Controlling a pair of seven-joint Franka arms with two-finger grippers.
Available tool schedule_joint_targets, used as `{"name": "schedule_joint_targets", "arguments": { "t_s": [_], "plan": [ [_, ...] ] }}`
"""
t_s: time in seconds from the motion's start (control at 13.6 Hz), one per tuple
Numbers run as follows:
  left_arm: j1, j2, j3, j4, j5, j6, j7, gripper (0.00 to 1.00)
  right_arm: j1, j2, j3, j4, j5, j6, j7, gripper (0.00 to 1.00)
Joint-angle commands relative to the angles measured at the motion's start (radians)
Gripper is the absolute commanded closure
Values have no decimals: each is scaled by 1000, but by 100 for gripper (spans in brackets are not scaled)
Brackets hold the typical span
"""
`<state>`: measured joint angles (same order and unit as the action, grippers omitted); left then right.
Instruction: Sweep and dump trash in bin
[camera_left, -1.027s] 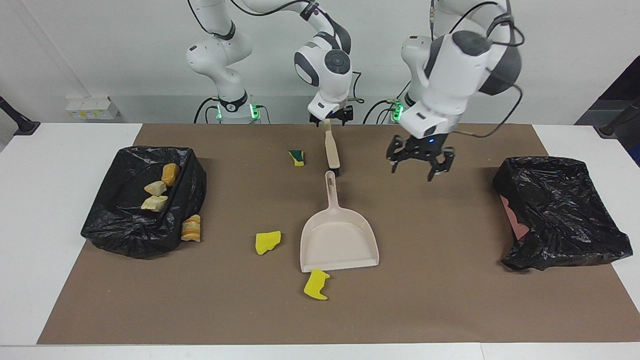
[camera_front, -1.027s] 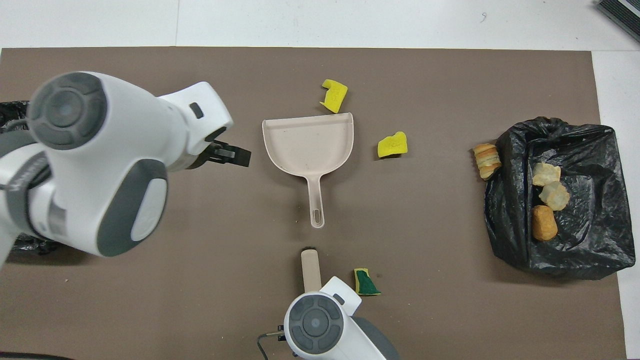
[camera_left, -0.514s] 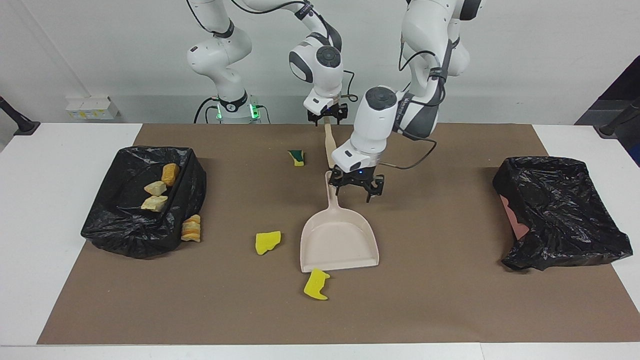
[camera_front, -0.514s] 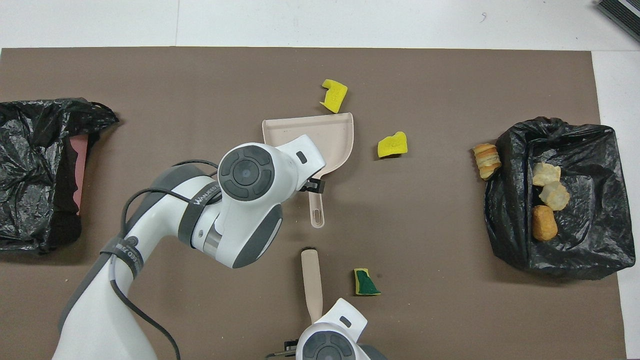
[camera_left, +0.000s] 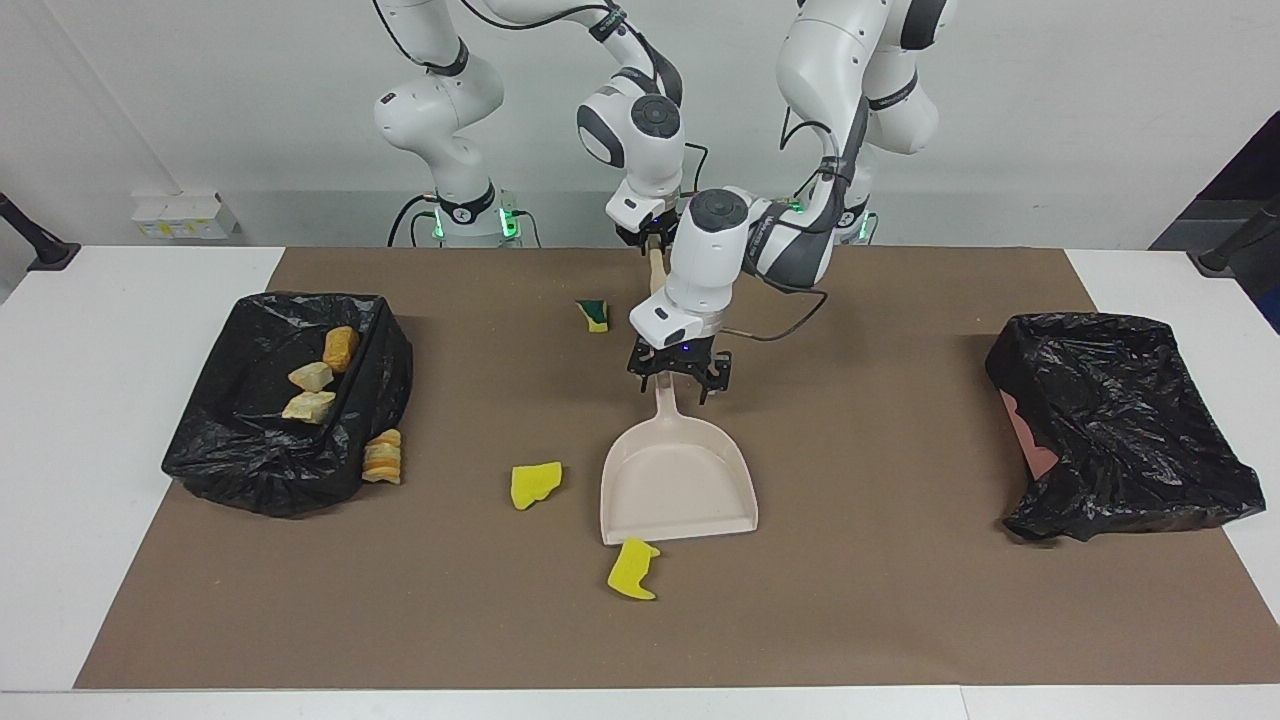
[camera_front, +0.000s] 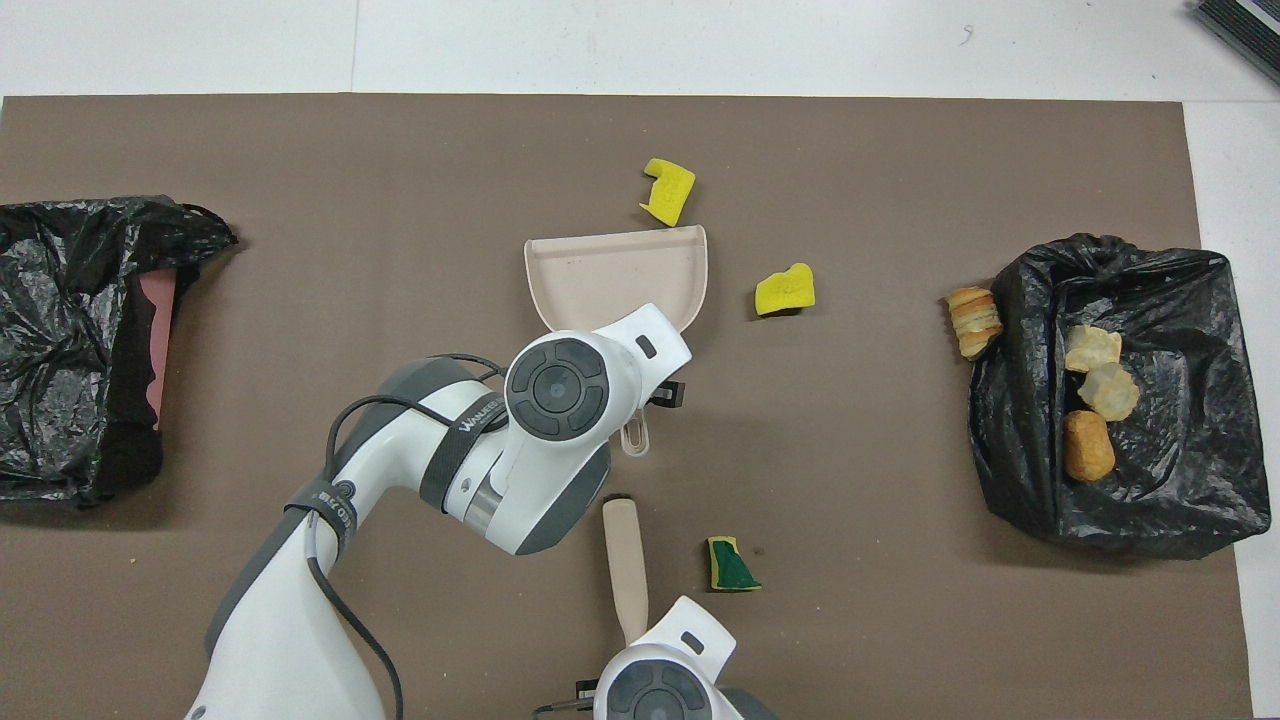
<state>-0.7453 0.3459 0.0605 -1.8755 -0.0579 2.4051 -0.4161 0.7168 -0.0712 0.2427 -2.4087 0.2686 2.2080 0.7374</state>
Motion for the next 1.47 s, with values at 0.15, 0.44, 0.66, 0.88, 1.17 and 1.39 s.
{"name": "schedule_joint_targets", "arguments": {
  "t_s": [0.15,0.44,0.66,0.88,1.17,1.39],
  "plan": [
    [-9,-2,21,7,-2,-20,-20,100,-34,-33,-2,8,24,-26,62,100],
    [11,-21,25,32,9,-20,-3,100,-161,-139,-8,68,9,-224,67,100],
    [14,-65,35,29,26,-113,92,100,-308,-127,-6,153,-66,-353,48,100],
    [73,-108,57,29,29,-249,343,100,-442,-81,-6,189,-195,-399,37,100],
    [170,-110,64,29,29,-306,676,100,-632,-17,-6,206,-379,-399,-73,100],
    [199,-113,65,24,42,-352,915,100,-706,98,-5,256,-566,-380,-89,100]
  ]
}}
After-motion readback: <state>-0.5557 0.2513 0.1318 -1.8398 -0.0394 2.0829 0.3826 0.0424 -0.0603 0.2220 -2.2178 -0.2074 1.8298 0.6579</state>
